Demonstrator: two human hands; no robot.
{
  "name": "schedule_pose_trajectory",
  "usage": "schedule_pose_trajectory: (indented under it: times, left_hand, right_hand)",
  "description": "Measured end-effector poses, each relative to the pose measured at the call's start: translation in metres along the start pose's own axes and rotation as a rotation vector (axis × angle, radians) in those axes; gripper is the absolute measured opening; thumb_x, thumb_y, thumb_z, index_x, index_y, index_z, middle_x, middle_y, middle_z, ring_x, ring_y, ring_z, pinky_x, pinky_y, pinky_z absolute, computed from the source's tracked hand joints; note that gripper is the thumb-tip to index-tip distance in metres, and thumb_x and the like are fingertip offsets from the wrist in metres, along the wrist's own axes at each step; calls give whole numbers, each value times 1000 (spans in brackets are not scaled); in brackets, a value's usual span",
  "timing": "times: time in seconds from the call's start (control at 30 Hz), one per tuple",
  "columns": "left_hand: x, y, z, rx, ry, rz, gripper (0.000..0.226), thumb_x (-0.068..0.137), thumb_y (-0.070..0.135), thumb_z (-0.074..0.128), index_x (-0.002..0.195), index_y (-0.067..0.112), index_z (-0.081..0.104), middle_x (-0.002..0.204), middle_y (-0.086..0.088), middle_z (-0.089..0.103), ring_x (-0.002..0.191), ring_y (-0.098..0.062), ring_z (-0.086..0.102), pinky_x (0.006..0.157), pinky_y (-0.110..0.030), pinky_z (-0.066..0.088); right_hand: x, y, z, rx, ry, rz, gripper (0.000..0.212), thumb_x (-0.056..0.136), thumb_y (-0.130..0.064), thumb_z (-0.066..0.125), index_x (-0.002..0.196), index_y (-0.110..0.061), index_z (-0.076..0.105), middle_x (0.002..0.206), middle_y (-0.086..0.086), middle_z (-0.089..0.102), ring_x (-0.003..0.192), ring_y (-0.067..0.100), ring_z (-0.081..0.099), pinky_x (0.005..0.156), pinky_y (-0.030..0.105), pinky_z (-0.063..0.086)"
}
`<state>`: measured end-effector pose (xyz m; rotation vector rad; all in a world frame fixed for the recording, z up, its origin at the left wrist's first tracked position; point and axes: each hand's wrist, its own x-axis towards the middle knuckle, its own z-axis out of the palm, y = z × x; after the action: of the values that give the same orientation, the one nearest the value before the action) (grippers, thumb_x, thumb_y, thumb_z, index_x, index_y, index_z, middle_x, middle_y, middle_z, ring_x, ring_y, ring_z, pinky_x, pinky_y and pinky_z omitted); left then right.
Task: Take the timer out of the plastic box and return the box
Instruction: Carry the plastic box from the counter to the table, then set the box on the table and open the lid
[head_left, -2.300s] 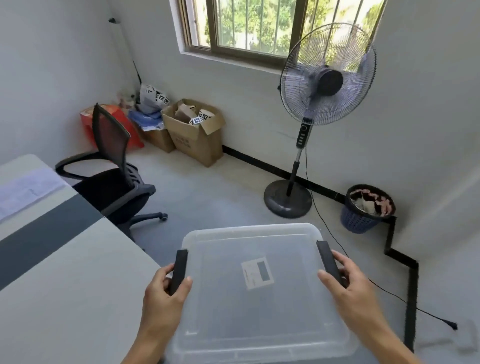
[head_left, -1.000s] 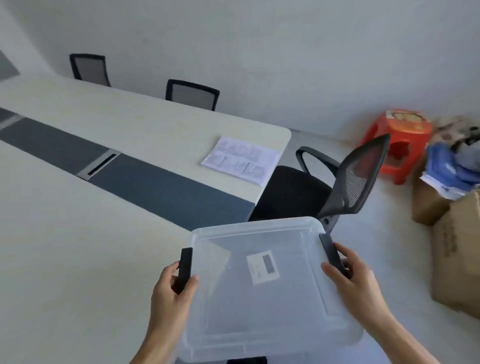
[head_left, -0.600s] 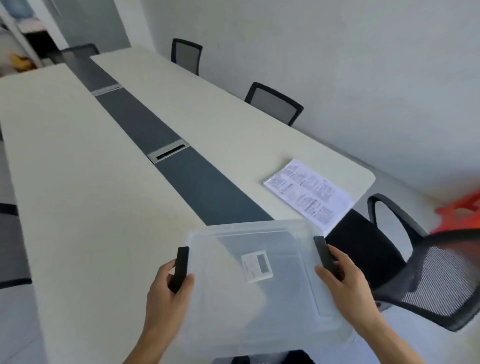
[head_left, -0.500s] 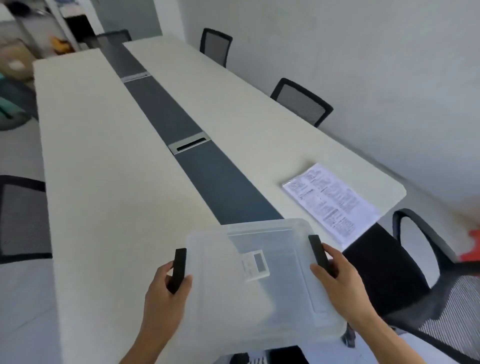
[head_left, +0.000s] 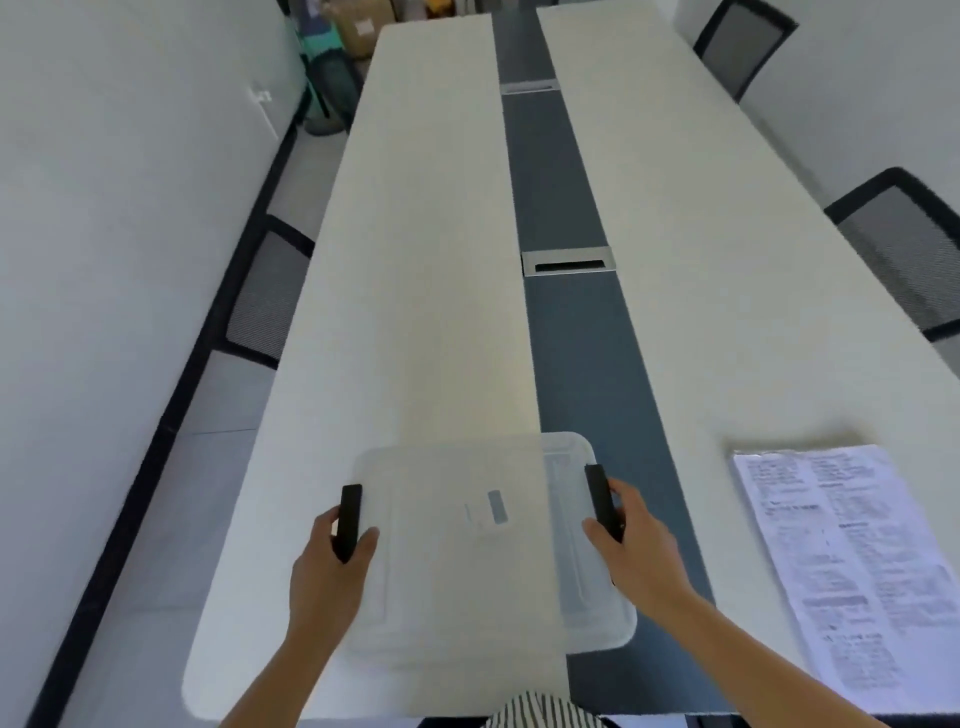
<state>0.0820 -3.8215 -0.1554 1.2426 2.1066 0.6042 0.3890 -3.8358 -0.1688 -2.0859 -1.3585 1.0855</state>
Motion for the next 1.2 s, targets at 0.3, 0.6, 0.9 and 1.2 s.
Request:
schedule_pose_trajectory:
  times: [0.3,0.6,0.9,1.2]
  left_hand:
    - [17,-32,10,144,35,56,44,94,37,46,131,13,41,72,-4,63,61,-25,62,53,-33,46]
    - [48,-43,-5,-38,-117,61,36,93,42,45,117,16,56,64,-8,58,54,-19,51,50,-28,39]
    - [52,-52,-11,-164,-178,-3,46,90,42,54,132,23,49,78,-9,59,67,-19,54,57,-28,44]
    - [61,-56,-14,274,-4,293,26,84,28,67,101,9,72,125,-9,58,114,-29,51,87,-46,47]
  right_hand:
    - [-4,-3,26,-267,-34,-57,57,94,-45,43,143,-22,25,90,-12,56,69,13,63,64,28,56]
    - [-8,0,40,-117,-15,-3,56,96,-35,42,147,-22,22,88,-12,59,74,8,60,68,29,54]
    - [-5,8,43,93,1,41,48,97,-34,42,144,-28,32,102,-16,63,92,7,61,79,28,51]
    - [-16,12,41,-95,283,139,47,95,-43,40,140,-27,42,119,-6,58,114,19,55,85,40,51]
